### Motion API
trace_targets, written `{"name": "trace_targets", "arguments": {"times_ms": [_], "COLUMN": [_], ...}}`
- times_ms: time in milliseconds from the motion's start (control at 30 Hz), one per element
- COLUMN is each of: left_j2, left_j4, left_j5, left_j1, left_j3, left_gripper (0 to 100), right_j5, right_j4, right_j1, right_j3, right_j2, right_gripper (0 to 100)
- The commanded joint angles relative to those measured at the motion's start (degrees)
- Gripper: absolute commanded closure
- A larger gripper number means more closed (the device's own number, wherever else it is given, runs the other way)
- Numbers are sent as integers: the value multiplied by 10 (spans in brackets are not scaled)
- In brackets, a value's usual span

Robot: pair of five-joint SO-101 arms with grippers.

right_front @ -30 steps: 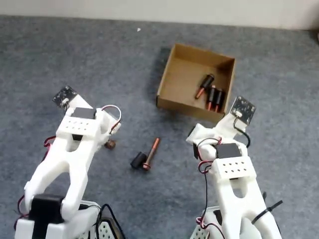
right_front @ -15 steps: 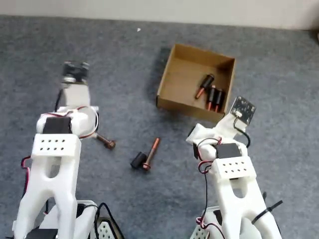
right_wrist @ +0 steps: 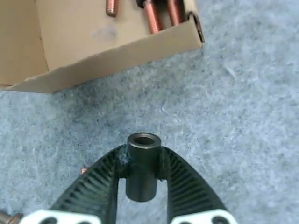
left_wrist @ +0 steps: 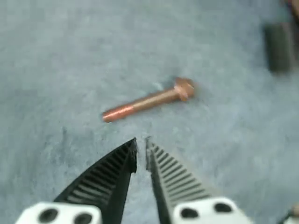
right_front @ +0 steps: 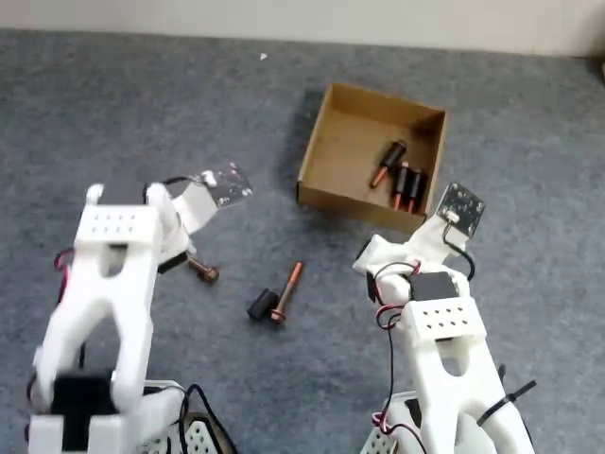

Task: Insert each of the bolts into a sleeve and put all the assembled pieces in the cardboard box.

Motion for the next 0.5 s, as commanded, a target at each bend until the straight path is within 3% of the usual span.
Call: {"name": "trace_targets", "arguments": {"times_ms": [0, 300, 467], "left_j2": [53, 124, 166], "left_j4": [62, 69, 66], "left_j5": [-84, -204, -214], "left_j1": [9, 14, 36], "left_j3": [-96, -138, -138], "left_gripper": [864, 812, 815], "right_j5": [-2, -2, -2], "right_j4": [-15, -15, -15], "right_j1": [16, 19, 19], "right_j3": [-7, -7, -7], "right_j2": [-20, -20, -20], "right_gripper": [995, 995, 995]}}
